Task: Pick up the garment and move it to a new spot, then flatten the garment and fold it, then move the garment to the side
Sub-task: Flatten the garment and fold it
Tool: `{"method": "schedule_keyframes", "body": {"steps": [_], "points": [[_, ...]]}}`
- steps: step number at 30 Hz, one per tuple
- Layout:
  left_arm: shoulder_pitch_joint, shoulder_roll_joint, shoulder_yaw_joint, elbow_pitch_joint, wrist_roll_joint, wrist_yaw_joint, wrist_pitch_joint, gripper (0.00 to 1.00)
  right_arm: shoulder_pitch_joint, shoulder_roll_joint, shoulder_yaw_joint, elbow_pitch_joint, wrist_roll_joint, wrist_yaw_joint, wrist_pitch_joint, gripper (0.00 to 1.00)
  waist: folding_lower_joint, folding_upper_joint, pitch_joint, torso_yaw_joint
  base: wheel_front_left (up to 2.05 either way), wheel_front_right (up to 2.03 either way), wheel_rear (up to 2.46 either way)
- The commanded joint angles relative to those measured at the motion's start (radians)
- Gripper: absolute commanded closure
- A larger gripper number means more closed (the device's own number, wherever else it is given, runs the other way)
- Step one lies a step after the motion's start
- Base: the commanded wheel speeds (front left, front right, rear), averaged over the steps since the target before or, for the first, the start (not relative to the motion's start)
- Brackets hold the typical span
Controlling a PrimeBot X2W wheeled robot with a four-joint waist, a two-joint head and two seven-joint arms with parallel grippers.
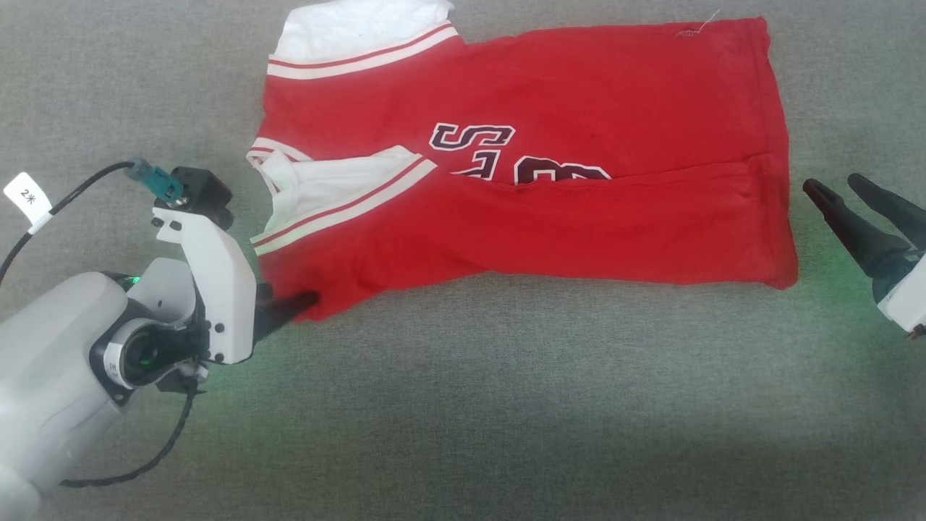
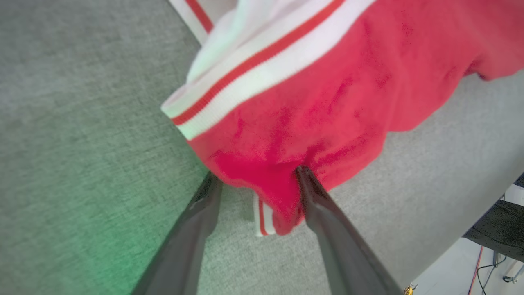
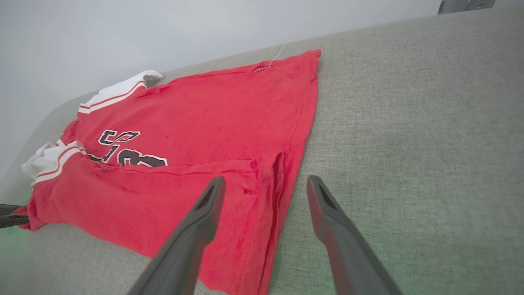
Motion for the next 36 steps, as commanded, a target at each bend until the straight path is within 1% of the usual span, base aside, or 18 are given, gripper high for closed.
{"method": "schedule_keyframes", "body": {"steps": [1,3,5,7,10,11,14,16,20,21,22,23,25,28,33,36], "points": [[0.034,-0.037,-0.028,0.020,0.001,-0.012,0.008,1.00,-0.005,-0.004,-0.002,-0.005,-0.016,0.000,0.011,0.00,0.0000,0.0000,0.001,0.003,0.00,0.00,0.00],[0.031,-0.049,-0.020,0.029,-0.003,-0.027,-0.004,1.00,-0.015,-0.022,0.009,-0.014,-0.048,0.000,0.037,0.00,0.0000,0.0000,0.004,0.009,0.00,0.00,0.00],[0.021,-0.055,-0.022,0.035,0.002,-0.042,-0.006,1.00,-0.028,-0.039,0.028,-0.026,-0.084,0.000,0.084,0.00,0.0000,0.0000,0.005,0.016,0.00,0.00,0.00],[0.009,-0.066,-0.024,0.040,0.018,-0.051,-0.017,1.00,-0.040,-0.057,0.052,-0.036,-0.115,0.000,0.158,0.00,0.0000,0.0000,0.006,0.026,0.00,0.00,0.00],[-0.001,-0.088,-0.026,0.045,0.030,-0.062,-0.024,1.00,-0.059,-0.082,0.090,-0.043,-0.155,0.000,0.297,0.00,0.0000,0.0000,0.007,0.040,0.00,0.00,0.00],[-0.001,-0.088,-0.026,0.045,0.030,-0.062,-0.024,1.00,-0.059,-0.082,0.090,-0.043,-0.155,0.000,0.297,0.00,0.0000,0.0000,0.007,0.040,0.00,0.00,0.00],[-0.012,-0.110,-0.032,0.048,0.038,-0.068,-0.030,1.00,-0.071,-0.087,0.109,-0.027,-0.187,0.000,0.434,0.00,0.0000,0.0000,0.012,0.055,0.00,0.00,0.00],[-0.014,-0.123,-0.035,0.053,0.043,-0.073,-0.039,1.00,-0.083,-0.081,0.116,-0.014,-0.223,0.000,0.502,0.00,0.0000,0.0000,0.017,0.063,0.00,0.00,0.00],[-0.011,-0.139,-0.035,0.070,0.052,-0.085,-0.059,1.00,-0.075,-0.021,0.115,0.009,-0.241,0.000,0.574,0.00,0.0000,0.0000,0.029,0.073,0.00,0.00,0.00],[-0.010,-0.142,-0.036,0.075,0.056,-0.088,-0.063,1.00,-0.071,-0.009,0.115,0.009,-0.244,0.000,0.581,0.22,0.0000,0.0000,0.030,0.075,0.00,0.00,0.00],[-0.010,-0.146,-0.035,0.080,0.058,-0.091,-0.069,1.00,-0.068,0.003,0.106,0.011,-0.246,0.000,0.579,0.68,0.0000,0.0000,0.031,0.077,0.00,0.00,0.00],[-0.009,-0.148,-0.034,0.083,0.059,-0.094,-0.073,1.00,-0.064,0.010,0.094,0.012,-0.249,0.000,0.573,1.00,0.0000,0.0000,0.031,0.079,0.00,0.00,0.00],[-0.003,-0.149,-0.033,0.087,0.060,-0.098,-0.082,1.00,-0.052,0.014,0.079,0.010,-0.255,0.000,0.572,1.00,0.0000,0.0000,0.025,0.082,0.00,0.00,0.00],[0.009,-0.131,-0.026,0.077,0.070,-0.101,-0.111,1.00,-0.031,0.003,0.048,0.002,-0.255,0.000,0.571,1.00,0.0000,0.0000,0.008,0.082,0.00,0.00,0.00],[0.067,-0.072,-0.026,0.000,0.083,-0.087,-0.153,1.00,0.016,-0.028,0.000,-0.029,-0.244,0.000,0.569,1.00,0.0000,0.0000,-0.023,0.082,0.00,0.00,0.00],[0.111,-0.026,-0.025,-0.088,0.085,-0.062,-0.179,1.00,0.061,-0.050,-0.015,-0.058,-0.229,0.000,0.578,1.00,0.0000,0.0000,-0.036,0.083,0.00,0.00,0.00]]}}
